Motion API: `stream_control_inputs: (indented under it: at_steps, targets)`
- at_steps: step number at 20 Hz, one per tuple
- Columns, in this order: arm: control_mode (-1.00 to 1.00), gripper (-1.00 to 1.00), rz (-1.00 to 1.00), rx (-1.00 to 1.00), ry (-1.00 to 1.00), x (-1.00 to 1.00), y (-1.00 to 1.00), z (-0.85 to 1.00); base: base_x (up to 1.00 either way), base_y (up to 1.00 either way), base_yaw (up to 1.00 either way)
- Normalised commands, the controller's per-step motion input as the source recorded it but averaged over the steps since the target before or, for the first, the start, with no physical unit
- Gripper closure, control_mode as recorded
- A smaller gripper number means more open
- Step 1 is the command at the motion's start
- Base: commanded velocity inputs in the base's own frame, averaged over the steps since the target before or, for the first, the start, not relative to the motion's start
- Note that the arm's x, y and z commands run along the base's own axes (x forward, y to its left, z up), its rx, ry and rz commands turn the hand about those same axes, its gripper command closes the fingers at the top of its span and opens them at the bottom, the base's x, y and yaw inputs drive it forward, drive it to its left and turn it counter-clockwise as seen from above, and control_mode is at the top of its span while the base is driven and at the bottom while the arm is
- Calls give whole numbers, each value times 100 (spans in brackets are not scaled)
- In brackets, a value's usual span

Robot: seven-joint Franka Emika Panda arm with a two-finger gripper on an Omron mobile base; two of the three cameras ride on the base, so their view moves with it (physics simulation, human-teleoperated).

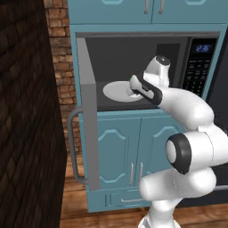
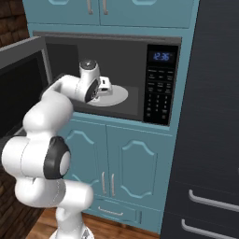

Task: Place the microwavable item in the microwave. Then, close the microwave door and press the start button.

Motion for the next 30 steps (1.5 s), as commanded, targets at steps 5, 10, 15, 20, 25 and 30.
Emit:
stream_control_inputs:
  at_steps: [5,10,15,20,25,30]
  targets:
    - [-100,100,0,0,5,43,0,-30,0,0,0]
    - [-100,100,0,0,2,41,0,-25,0,0,0]
    - [-100,100,0,0,0,51,0,-23,0,0,0]
    - [-100,100,0,0,0,55,0,-21,0,0,0]
    - [-100,100,1,0,0,53,0,-12,0,0,0]
    - [-100,-100,3,0,0,20,0,-11,0,0,0]
